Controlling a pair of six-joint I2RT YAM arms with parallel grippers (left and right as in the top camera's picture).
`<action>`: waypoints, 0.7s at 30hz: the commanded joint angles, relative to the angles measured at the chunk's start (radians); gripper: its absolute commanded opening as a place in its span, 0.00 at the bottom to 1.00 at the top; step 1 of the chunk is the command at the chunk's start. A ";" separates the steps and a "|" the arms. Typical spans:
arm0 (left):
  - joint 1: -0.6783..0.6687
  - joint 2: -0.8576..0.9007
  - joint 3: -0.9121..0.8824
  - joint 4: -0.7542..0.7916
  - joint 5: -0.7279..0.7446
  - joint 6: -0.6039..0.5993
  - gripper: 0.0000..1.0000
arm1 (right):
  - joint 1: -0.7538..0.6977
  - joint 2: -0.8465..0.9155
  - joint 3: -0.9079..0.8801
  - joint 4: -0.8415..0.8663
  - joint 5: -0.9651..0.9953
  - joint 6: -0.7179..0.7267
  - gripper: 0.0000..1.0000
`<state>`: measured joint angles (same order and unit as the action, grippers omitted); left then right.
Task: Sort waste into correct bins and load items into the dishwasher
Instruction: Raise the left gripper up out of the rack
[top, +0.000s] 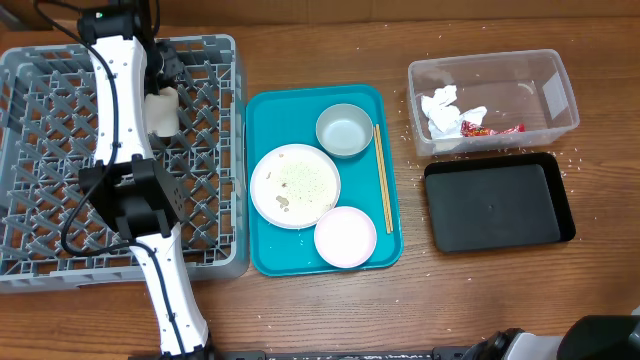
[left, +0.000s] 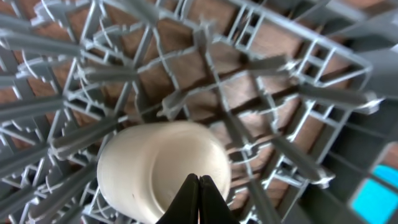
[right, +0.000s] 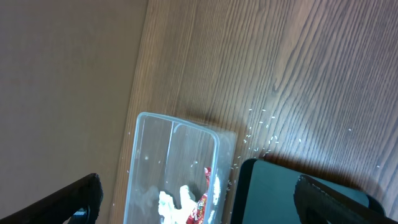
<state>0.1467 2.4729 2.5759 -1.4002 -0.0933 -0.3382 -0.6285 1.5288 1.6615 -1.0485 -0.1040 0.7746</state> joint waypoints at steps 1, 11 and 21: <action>0.001 0.009 -0.015 -0.023 -0.030 -0.018 0.04 | -0.001 -0.029 0.022 0.002 0.010 0.004 1.00; 0.035 -0.003 -0.013 -0.149 -0.154 -0.105 0.04 | -0.001 -0.029 0.022 0.002 0.010 0.004 1.00; 0.052 -0.146 0.012 -0.188 -0.098 -0.146 0.04 | -0.001 -0.029 0.022 0.002 0.010 0.004 1.00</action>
<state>0.2108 2.4523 2.5706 -1.5936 -0.2241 -0.4549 -0.6285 1.5288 1.6615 -1.0477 -0.1040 0.7742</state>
